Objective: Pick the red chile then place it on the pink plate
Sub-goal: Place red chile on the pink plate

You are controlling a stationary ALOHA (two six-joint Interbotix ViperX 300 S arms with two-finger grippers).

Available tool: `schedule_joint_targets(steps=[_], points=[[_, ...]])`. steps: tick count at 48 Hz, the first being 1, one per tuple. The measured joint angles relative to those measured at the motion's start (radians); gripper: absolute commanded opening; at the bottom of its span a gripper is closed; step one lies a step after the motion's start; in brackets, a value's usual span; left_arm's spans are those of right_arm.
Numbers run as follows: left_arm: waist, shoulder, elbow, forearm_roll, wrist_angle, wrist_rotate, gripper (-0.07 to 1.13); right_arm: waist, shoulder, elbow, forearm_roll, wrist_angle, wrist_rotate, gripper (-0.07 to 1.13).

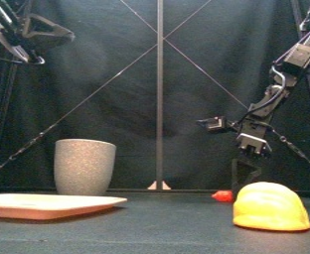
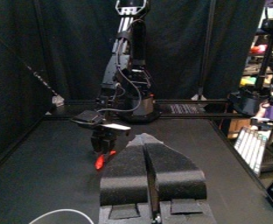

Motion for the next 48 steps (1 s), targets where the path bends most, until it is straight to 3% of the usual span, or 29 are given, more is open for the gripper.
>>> schedule_joint_targets(steps=[10, 21, 31, 48], points=[[0.0, 0.0, 0.002, 0.0, -0.002, 0.0, -0.03, 0.058, -0.009, -0.074, 0.005, 0.04, 0.0, 0.37], [0.0, 0.0, 0.002, 0.0, 0.0, 0.0, -0.03, 0.233, 0.006, -0.284, 0.0, 0.044, -0.008, 0.37], [0.0, 0.0, 0.0, 0.002, 0.0, 0.0, -0.03, 0.348, 0.166, -0.503, -0.023, 0.043, -0.006, 0.37], [0.0, -0.005, 0.002, 0.0, -0.002, 0.0, -0.03, 0.459, 0.492, -0.876, -0.143, 0.123, 0.002, 0.44]])
